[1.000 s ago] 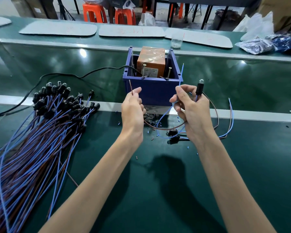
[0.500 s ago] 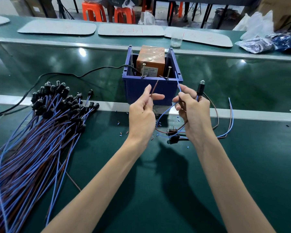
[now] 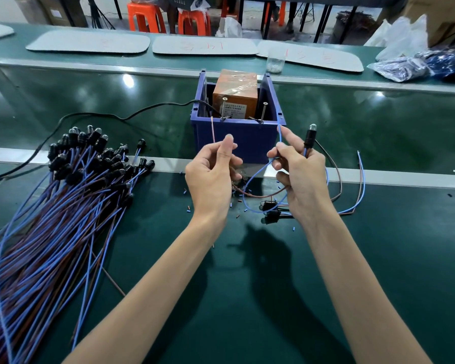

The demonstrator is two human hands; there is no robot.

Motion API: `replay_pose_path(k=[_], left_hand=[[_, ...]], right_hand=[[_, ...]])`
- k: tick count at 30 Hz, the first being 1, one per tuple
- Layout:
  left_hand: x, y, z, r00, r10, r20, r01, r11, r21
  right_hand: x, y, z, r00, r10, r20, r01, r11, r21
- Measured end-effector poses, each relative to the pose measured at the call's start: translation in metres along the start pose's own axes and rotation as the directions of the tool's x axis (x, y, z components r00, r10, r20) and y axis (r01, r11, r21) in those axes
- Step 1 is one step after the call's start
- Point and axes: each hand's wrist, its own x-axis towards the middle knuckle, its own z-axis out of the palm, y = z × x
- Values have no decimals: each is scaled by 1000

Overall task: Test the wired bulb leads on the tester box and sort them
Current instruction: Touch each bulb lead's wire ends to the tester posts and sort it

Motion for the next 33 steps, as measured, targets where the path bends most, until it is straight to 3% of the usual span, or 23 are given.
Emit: replay_pose_path(k=[5, 8, 21, 27, 33], left_hand=[[3, -2, 0, 980, -31, 196, 19, 998, 62], [6, 1, -4, 960, 41, 278, -70, 993, 97], [21, 2, -16, 997, 76, -11, -76, 996, 48], [21, -6, -14, 996, 86, -23, -83, 990, 118], [22, -10, -16, 997, 49, 65, -58, 986, 153]], right_hand=[[1, 0, -1, 1000, -1, 4, 1, 1000, -2], [1, 2, 0, 1000, -2, 5, 2, 1000, -7], [4, 8, 3, 998, 63, -31, -59, 992, 115], [3, 10, 3, 999, 15, -49, -9, 994, 113], [3, 13, 3, 999, 6, -41, -2, 995, 101]])
